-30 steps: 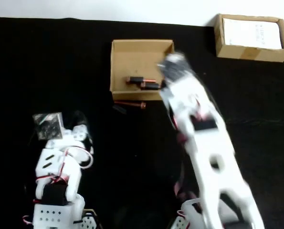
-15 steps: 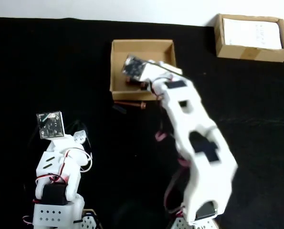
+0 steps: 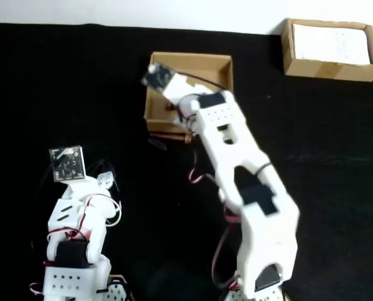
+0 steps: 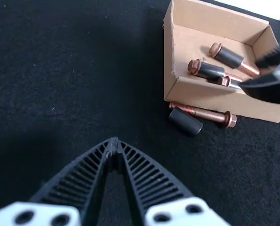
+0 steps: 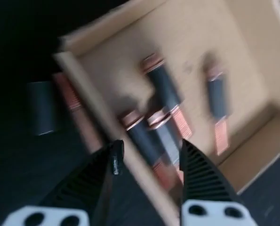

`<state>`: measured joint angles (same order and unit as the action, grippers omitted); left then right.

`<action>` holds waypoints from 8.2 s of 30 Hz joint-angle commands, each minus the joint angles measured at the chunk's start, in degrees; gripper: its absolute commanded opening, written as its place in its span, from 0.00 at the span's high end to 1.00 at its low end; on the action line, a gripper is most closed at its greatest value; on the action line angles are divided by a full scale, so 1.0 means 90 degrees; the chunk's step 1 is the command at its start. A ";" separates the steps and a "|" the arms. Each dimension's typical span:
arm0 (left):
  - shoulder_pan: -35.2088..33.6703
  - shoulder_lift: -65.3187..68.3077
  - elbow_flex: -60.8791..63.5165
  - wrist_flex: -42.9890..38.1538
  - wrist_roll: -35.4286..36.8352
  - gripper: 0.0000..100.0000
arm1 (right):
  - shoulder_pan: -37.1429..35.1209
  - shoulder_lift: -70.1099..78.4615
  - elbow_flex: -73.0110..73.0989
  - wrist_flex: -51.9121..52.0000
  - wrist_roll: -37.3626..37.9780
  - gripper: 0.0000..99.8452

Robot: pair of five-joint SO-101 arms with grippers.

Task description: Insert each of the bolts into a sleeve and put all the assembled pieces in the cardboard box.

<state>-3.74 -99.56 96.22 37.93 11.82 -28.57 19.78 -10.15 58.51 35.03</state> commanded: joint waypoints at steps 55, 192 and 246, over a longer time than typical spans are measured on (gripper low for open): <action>-0.1597 0.0347 0.0151 -0.0645 0.0039 0.99 | 0.0005 0.0718 -0.3609 0.3140 -0.3526 0.99; 0.1685 1.4364 -2.1260 0.7092 -0.3409 0.99 | 0.5094 -1.3875 0.9333 -0.0904 -0.3624 0.99; 0.3306 0.2505 -0.2525 -0.3321 -0.1934 0.99 | 0.1040 -1.3885 1.1140 -0.3443 -0.4464 0.99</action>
<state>25.19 -80.84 73.63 17.19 -7.43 -20.13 -104.70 88.40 31.69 -4.53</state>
